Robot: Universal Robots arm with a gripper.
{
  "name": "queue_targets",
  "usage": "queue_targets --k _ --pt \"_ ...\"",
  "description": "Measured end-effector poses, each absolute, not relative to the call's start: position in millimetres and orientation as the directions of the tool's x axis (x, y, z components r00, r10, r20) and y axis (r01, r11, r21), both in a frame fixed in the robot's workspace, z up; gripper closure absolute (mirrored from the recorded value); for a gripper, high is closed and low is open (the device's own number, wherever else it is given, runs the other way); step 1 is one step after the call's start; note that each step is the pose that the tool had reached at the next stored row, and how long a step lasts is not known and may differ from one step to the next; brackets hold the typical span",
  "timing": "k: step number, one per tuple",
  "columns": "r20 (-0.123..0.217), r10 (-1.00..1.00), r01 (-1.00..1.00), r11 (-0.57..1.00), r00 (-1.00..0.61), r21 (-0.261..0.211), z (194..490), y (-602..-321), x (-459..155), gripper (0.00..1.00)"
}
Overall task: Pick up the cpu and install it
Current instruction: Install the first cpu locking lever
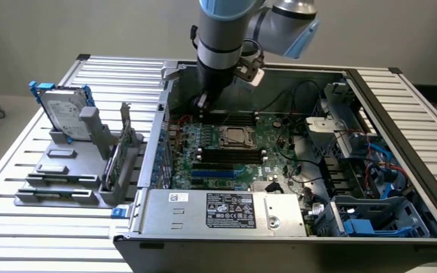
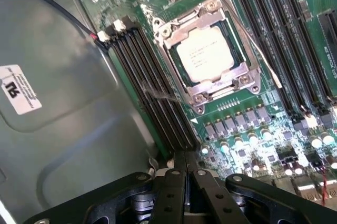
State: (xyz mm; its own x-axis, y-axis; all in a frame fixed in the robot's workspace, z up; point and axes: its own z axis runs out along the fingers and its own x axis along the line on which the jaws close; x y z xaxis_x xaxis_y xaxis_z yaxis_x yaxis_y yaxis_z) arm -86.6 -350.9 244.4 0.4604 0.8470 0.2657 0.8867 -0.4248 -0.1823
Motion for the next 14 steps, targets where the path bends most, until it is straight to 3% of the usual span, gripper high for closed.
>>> queue_targets --k 4,14 --pt "0.277 0.841 0.885 -0.434 0.464 -0.166 244 -351 -86 0.89" --pt "0.307 0.821 0.876 -0.447 0.482 -0.180 232 -351 -81 0.89"
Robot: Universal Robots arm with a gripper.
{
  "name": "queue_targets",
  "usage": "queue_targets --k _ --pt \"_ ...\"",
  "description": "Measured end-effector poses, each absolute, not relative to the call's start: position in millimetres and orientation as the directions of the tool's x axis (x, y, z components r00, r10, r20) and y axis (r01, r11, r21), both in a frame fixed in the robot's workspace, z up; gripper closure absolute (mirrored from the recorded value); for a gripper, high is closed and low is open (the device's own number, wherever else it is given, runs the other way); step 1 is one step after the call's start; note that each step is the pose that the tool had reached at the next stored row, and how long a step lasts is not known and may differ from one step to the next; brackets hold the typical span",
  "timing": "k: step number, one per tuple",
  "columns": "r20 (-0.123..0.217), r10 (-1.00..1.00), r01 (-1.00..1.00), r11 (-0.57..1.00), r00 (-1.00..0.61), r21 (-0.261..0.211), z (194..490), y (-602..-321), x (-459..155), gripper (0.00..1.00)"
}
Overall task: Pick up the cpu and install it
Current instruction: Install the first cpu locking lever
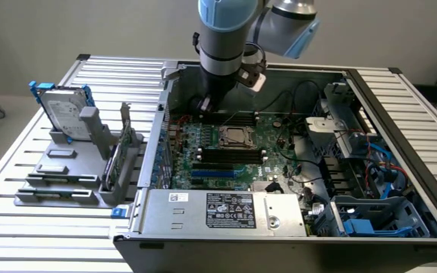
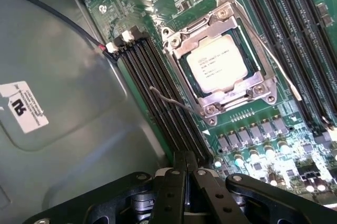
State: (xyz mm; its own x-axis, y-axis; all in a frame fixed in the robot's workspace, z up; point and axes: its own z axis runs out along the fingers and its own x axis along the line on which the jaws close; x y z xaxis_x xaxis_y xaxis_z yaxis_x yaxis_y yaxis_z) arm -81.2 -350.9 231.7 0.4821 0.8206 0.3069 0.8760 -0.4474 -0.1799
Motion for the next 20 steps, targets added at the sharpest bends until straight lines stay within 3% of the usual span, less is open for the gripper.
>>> queue_targets --k 10,20 --pt "0.311 0.815 0.873 -0.458 0.488 -0.170 217 -351 -76 0.89" --pt "0.313 0.819 0.876 -0.467 0.481 -0.124 211 -351 -76 0.89"
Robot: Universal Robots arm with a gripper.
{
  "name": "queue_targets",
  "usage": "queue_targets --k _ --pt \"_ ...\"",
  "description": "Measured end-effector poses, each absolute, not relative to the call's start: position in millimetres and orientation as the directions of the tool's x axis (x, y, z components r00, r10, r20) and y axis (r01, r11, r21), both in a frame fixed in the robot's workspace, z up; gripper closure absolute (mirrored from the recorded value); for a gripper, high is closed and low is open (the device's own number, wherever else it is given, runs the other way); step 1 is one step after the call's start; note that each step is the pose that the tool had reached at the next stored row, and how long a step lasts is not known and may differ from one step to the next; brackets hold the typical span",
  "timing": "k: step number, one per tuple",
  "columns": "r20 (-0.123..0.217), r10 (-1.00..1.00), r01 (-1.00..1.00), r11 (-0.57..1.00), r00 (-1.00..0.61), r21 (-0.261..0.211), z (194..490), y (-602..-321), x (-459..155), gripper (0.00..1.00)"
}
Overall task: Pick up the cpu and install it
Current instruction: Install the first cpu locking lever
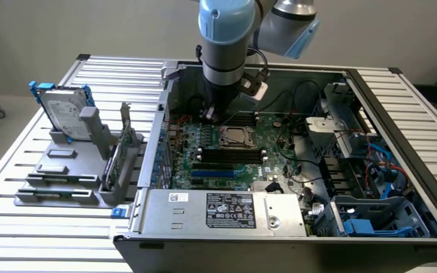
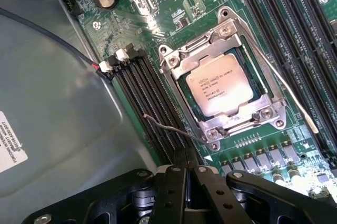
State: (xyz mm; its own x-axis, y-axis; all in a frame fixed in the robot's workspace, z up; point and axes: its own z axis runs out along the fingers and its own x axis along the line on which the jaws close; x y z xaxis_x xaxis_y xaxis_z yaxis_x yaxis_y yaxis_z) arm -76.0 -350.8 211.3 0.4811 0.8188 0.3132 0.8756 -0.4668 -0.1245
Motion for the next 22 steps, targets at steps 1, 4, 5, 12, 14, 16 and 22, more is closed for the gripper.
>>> queue_targets --k 1,4,5,12,14,16,22 --pt "0.314 0.819 0.876 -0.467 0.480 -0.121 210.4 -350.8 -75.9 0.89" --pt "0.316 0.818 0.875 -0.470 0.480 -0.112 207.5 -350.8 -75.9 0.89" --pt "0.317 0.818 0.875 -0.472 0.481 -0.110 206.6 -350.8 -75.9 0.89" --pt "0.315 0.809 0.865 -0.490 0.497 -0.106 205.6 -350.6 -75.9 0.89" --pt "0.315 0.806 0.863 -0.494 0.501 -0.106 205.5 -350.5 -75.9 0.89" --pt "0.314 0.803 0.860 -0.500 0.506 -0.106 205.4 -350.5 -75.9 0.89" --pt "0.310 0.795 0.850 -0.517 0.521 -0.103 204.5 -350.6 -75.9 0.89"
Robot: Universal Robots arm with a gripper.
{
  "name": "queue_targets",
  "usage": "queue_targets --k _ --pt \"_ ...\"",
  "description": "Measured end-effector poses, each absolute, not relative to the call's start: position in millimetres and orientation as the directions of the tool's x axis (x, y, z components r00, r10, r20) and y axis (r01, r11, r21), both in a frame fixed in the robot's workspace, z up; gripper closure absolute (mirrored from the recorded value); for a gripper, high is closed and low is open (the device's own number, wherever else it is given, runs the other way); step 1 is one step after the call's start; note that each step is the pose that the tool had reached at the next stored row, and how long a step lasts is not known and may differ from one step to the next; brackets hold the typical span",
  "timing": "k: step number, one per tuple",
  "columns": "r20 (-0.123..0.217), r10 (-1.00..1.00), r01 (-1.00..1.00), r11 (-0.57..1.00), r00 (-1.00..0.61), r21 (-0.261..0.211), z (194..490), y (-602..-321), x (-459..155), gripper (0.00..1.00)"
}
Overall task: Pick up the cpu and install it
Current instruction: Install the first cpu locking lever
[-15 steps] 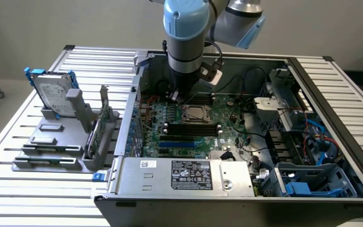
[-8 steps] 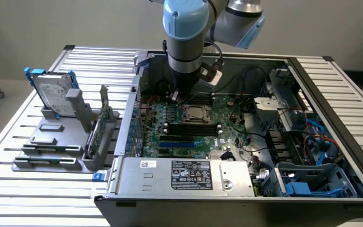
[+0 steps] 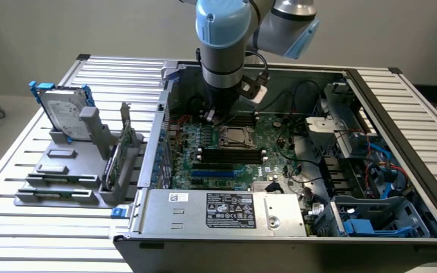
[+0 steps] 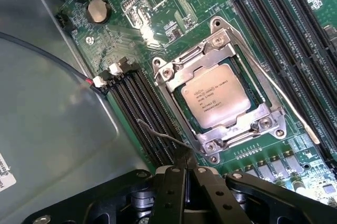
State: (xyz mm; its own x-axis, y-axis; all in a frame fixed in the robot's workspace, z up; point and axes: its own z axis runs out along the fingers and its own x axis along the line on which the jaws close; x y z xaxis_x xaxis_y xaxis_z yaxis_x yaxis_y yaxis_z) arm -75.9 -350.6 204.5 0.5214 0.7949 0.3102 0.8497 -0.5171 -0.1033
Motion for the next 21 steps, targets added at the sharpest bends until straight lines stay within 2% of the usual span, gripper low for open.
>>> queue_targets --k 21 --pt "0.310 0.789 0.843 -0.527 0.531 -0.103 197.7 -350.6 -72.9 0.89"
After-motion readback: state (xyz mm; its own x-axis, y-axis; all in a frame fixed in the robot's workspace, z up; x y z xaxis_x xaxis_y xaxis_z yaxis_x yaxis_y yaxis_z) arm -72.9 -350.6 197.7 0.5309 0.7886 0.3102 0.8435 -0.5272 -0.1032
